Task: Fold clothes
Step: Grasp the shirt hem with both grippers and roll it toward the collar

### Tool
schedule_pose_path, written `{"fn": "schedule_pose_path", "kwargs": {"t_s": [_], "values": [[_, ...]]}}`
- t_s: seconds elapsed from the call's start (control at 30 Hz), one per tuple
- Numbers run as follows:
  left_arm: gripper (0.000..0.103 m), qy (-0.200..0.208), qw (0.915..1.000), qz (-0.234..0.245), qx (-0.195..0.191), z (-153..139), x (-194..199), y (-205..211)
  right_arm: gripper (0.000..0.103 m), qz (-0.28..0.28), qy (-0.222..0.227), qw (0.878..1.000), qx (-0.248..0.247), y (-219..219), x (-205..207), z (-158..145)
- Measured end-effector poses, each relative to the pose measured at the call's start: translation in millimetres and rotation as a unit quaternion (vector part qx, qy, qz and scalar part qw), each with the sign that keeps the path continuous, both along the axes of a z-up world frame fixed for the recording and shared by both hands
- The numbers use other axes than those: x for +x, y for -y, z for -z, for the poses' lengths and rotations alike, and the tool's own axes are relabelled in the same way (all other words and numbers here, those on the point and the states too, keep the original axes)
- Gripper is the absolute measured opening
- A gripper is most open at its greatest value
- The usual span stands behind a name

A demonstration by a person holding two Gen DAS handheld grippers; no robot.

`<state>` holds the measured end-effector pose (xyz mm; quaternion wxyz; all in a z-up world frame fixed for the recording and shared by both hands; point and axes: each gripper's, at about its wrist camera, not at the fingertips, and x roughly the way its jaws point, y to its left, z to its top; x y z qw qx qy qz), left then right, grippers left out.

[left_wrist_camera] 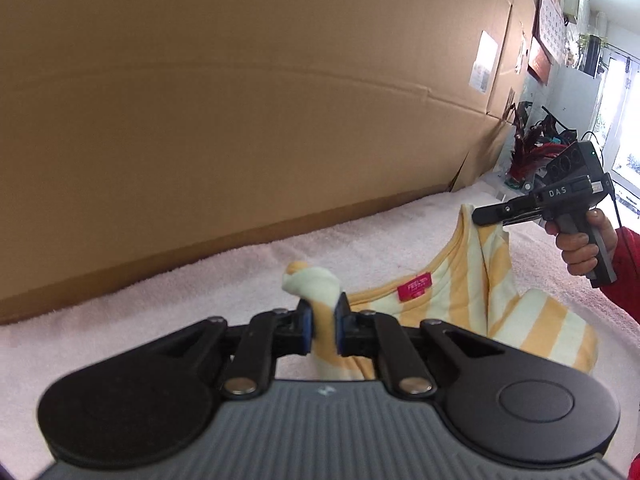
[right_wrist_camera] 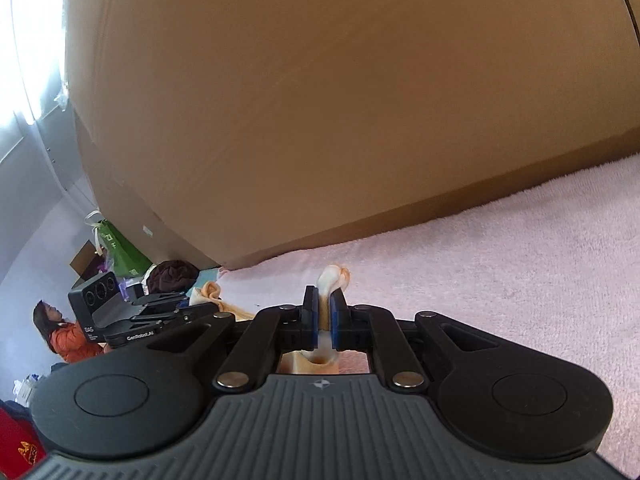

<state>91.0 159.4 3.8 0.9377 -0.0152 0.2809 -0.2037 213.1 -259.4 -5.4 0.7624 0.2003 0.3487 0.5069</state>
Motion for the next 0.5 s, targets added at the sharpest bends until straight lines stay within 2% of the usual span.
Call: {"fn": "schedule_pose_path", "kwargs": {"t_s": [0.13,0.27,0.43,0.5], "values": [[0.007,0.018,0.9998,0.003,0.009,-15.8,-27.3,2.8,0.007,-0.017,0.030,0.999,0.001,8.8,-28.1,-26.4],[0.007,0.033,0.9994,0.004,0.002,-31.0,-61.9,4.2,0.007,-0.032,0.054,0.998,-0.011,20.7,-59.9,-41.9],[0.008,0.048,0.9988,0.006,0.008,-38.8,-104.2,13.5,0.007,-0.040,0.058,0.997,-0.014,36.2,-91.5,-43.8],[0.008,0.058,0.9977,0.013,0.031,-35.9,-119.9,21.9,0.007,-0.042,0.060,0.997,-0.021,40.4,-100.2,-41.5]]}}
